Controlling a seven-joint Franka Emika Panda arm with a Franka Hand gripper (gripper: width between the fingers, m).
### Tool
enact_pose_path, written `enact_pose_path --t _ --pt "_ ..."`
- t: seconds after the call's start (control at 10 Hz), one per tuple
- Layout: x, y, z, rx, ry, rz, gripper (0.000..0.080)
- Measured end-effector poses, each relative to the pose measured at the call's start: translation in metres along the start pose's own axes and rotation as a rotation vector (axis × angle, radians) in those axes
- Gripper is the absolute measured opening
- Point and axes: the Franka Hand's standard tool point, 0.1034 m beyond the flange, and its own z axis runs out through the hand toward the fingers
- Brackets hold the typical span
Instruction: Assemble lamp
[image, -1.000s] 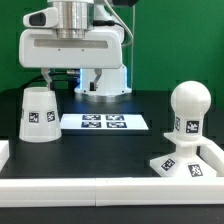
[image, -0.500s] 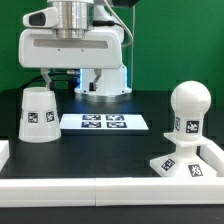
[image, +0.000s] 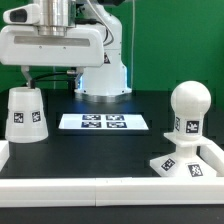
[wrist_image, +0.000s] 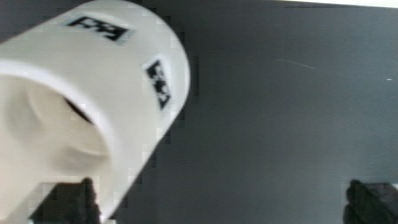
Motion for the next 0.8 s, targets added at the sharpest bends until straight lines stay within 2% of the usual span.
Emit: enact_pose_path --t 0.1,0.3,0.4,0.5,0.6,0.7,0.8 --pt "0.003 0.004 0.0 -0.003 0.0 0.0 0.0699" --pt "0.01 0.012 -0.008 0.007 0.002 -0.015 0.0699" --pt "0.006 0.019 -0.002 0.004 0.005 -0.019 0.0699" --pt "0.001 0.02 0.007 -0.009 0.01 -0.017 0.0699" --pt "-0.017 0.01 0.017 -0.02 0.012 -0.017 0.0699" --pt "-0.026 0.007 0.022 -0.016 -0.003 -0.016 0.0699" --pt "-0.027 0.007 0.024 -0.02 -0.004 -0.018 0.0699"
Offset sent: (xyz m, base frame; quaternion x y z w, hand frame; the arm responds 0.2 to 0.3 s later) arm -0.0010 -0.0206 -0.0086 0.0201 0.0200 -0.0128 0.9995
